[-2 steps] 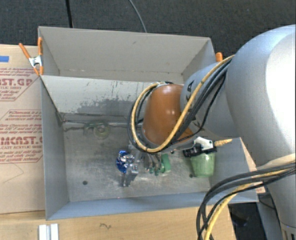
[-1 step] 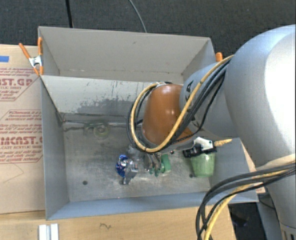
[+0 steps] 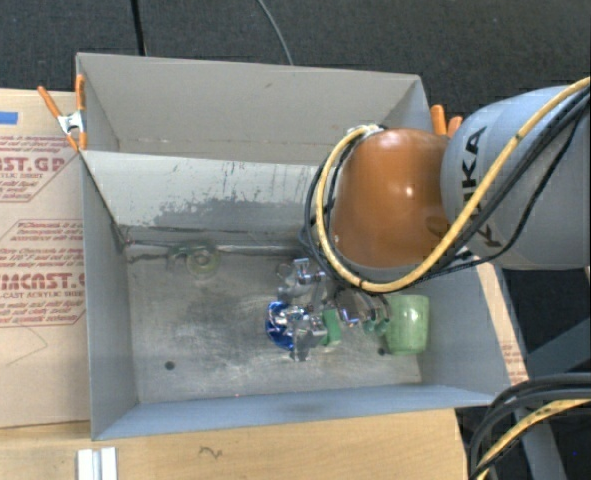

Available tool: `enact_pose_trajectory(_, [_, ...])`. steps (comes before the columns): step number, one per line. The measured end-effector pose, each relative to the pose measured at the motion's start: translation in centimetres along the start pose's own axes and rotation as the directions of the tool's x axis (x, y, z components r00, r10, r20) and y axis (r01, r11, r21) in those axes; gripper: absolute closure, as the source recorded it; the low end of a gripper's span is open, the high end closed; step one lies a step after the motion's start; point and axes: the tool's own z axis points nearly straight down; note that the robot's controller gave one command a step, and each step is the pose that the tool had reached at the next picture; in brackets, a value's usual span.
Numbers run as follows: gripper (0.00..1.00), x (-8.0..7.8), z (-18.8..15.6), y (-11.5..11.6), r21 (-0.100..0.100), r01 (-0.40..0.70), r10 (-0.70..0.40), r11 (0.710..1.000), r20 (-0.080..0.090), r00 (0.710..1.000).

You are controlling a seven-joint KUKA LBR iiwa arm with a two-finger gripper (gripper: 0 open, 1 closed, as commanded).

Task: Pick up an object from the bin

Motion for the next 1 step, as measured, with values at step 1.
enact_pose_trajectory(1, [1.0,-1.41,-6.11,0.62,-0.001,-0.2,0.2,0.98,0.0,0.98])
